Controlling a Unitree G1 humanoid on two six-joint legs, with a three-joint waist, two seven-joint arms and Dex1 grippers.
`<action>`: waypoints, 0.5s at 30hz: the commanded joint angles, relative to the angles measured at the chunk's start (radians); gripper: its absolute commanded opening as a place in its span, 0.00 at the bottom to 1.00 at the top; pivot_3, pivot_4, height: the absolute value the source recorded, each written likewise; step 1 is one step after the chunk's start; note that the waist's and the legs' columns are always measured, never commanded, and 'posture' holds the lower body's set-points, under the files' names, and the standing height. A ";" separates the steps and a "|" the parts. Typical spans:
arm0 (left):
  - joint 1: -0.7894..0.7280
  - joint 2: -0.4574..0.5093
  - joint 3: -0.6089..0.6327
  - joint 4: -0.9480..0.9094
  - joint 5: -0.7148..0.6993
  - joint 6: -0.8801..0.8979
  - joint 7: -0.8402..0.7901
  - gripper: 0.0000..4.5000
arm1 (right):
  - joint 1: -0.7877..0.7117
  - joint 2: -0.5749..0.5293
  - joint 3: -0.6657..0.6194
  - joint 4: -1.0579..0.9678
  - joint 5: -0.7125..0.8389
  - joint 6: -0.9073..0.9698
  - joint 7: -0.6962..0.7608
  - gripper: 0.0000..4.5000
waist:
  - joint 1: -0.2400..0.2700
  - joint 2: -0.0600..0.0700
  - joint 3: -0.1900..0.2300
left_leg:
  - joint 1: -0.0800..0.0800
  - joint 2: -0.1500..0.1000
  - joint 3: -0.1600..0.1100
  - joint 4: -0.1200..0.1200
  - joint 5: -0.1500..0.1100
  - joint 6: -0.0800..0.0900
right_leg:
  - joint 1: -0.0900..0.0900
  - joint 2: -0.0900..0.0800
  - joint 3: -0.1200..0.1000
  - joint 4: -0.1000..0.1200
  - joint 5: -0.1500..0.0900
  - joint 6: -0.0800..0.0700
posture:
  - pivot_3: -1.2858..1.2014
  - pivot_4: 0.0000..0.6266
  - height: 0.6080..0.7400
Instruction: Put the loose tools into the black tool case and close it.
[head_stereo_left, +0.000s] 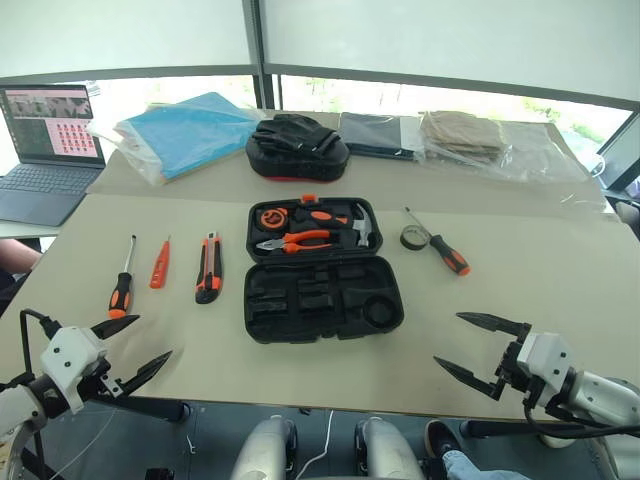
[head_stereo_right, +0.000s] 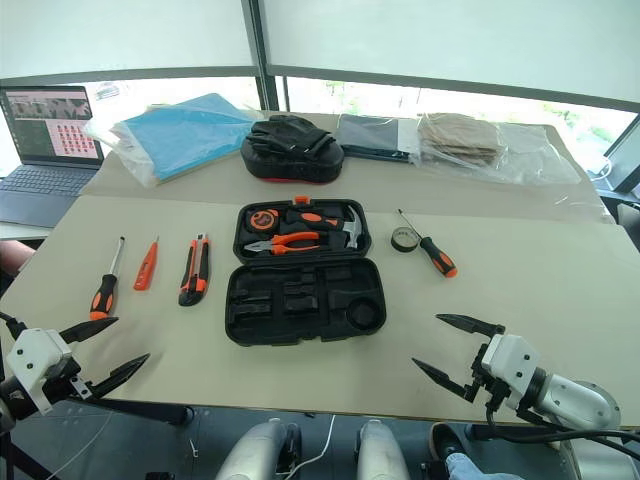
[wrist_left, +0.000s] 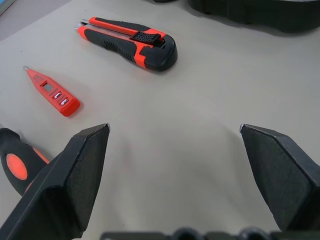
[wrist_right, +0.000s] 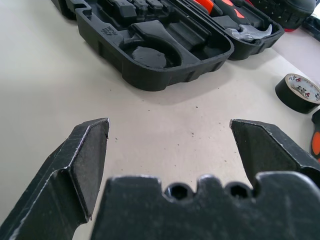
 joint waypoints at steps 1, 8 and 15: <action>0.000 -0.020 0.059 -0.029 -0.066 0.041 0.039 1.00 | -0.050 0.021 0.027 -0.032 0.053 0.010 0.018 1.00 | 0.000 0.000 0.000 | 0.000 0.000 0.000 0.000 0.000 0.000 | 0.000 0.000 0.000 0.000 0.000 0.000 | 0.52 0.24 1.00; 0.127 -0.164 0.320 -0.074 -0.236 0.219 0.237 1.00 | -0.230 0.182 0.152 -0.188 0.203 0.106 -0.016 1.00 | -0.026 -0.003 0.000 | 0.003 0.009 0.002 0.000 -0.001 -0.002 | -0.001 0.000 -0.001 0.000 0.004 0.002 | 0.52 0.24 1.00; 0.230 -0.235 0.435 -0.113 -0.425 0.520 0.400 1.00 | -0.267 0.271 0.215 -0.219 0.176 0.095 -0.043 1.00 | -0.003 -0.008 -0.002 | 0.005 0.010 0.003 0.001 -0.002 -0.005 | -0.002 0.006 -0.004 0.001 0.003 -0.003 | 0.52 0.24 1.00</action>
